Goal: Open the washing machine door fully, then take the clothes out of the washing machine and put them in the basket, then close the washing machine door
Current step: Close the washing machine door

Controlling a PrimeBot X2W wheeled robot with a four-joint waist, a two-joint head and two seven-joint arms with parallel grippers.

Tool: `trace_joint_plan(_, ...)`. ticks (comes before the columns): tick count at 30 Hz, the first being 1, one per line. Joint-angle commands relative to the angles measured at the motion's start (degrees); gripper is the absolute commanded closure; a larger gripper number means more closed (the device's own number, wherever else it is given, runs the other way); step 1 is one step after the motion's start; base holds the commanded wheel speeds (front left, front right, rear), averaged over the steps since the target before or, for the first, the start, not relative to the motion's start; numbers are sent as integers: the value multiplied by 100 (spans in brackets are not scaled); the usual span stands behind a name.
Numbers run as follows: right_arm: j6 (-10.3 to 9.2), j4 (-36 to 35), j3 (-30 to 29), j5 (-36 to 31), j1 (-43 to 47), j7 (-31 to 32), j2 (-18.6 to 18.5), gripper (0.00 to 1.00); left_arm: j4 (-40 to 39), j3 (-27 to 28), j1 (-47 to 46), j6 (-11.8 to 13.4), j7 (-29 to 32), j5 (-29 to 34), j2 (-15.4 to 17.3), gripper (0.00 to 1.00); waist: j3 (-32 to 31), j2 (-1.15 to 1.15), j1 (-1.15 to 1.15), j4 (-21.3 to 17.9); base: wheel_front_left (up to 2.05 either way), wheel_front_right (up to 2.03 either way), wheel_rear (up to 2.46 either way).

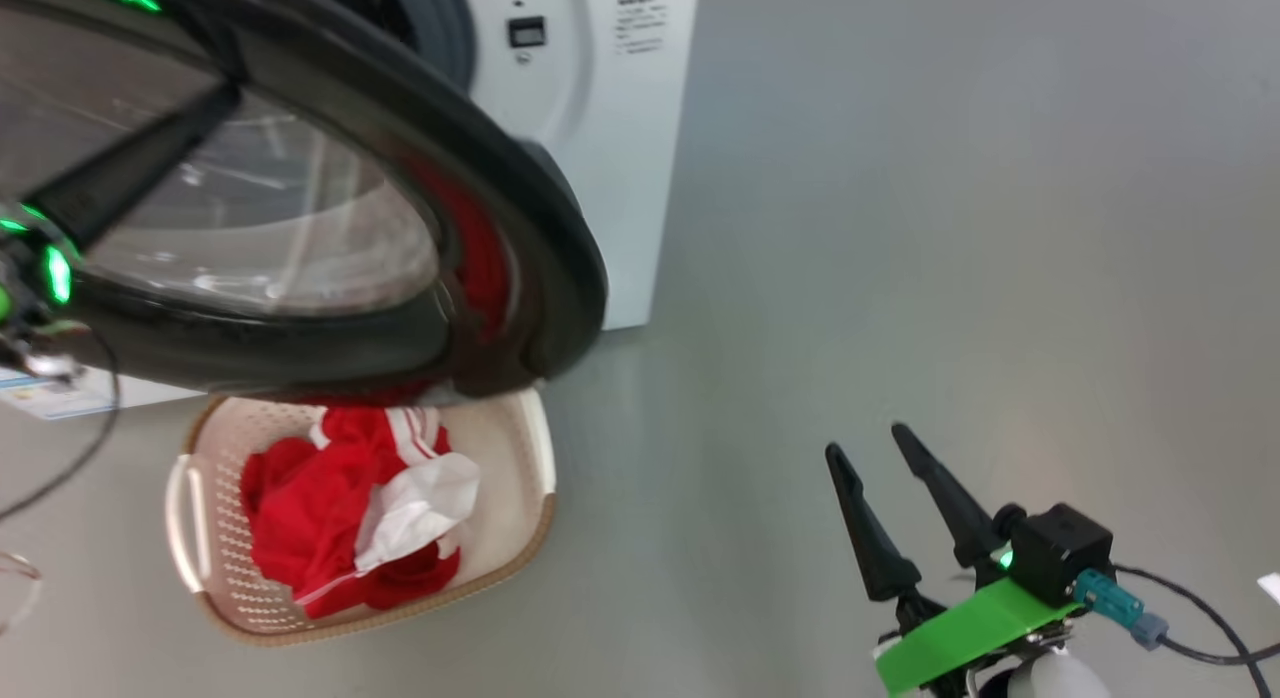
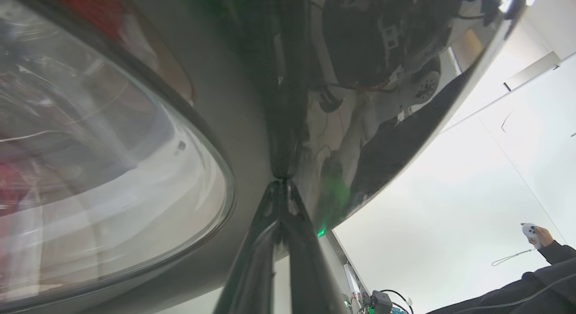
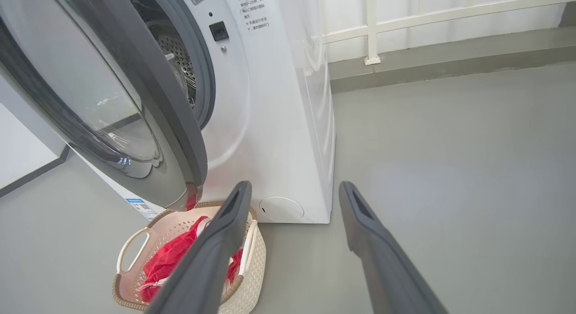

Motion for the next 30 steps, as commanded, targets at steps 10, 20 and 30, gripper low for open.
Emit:
trace_joint_plan(10, 9, -211, 105, -70, -192, -28, 70, 0, 215, 182, -618, -19, -710, 240, 642, 100, 266, 0, 0, -371, 0, 0, 0)
trace_joint_plan(20, 9, -167, 55, -78, -189, -28, 81, 0, 166, -191, -487, -19, -1015, 12, 823, 100, 91, 0, 0, -188, 0, 0, 0)
trace_joint_plan(30, 9, -79, 71, -57, -109, -28, -19, 0, -359, -253, 411, -19, -1259, -283, 691, 30, -236, 0, 0, 189, 0, 0, 0)
